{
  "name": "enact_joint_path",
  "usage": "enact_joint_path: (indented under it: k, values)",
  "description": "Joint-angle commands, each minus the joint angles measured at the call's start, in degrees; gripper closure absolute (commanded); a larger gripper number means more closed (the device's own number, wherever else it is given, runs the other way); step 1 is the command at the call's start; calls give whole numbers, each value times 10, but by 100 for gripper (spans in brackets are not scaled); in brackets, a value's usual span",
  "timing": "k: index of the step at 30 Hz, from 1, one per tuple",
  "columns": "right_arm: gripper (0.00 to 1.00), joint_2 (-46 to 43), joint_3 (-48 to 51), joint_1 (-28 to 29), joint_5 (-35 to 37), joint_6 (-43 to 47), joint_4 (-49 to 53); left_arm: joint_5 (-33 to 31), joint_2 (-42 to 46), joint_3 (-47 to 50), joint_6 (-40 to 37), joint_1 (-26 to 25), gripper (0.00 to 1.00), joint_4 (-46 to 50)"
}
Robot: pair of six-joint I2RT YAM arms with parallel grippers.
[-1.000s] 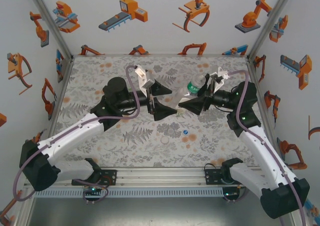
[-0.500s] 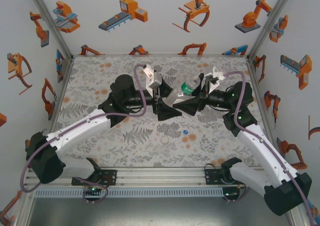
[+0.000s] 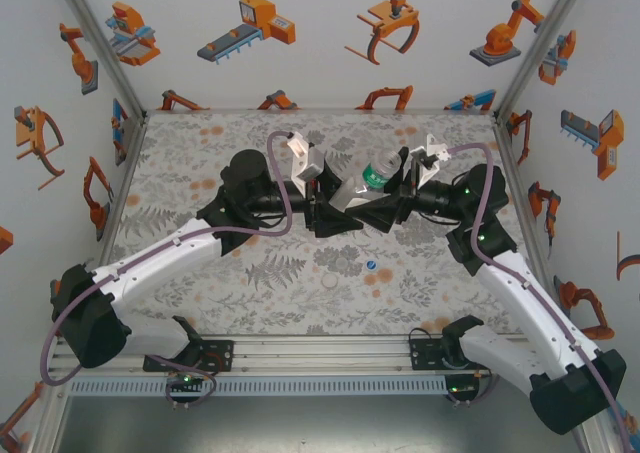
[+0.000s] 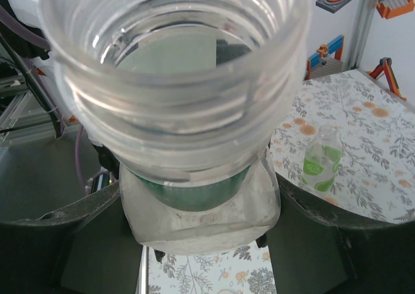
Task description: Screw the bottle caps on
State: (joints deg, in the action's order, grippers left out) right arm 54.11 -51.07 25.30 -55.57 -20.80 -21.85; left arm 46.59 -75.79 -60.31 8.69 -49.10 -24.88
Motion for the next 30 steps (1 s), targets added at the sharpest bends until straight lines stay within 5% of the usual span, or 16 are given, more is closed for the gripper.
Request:
enact_joint_path:
  k: [1,4,14,30]
  values:
    - [81,-13,-18,1,19,18,0,23,12,-6,-9,-3,55,-16]
    - [76,-19,-14,1,27,21,6,21,11,-7,-12,-3,62,-12]
    - [22,-59,-25,1,105,78,118,-30,46,7,-71,16,76,61]
    - [27,-79,-43,1,309,94,357,-38,158,5,-187,192,99,256]
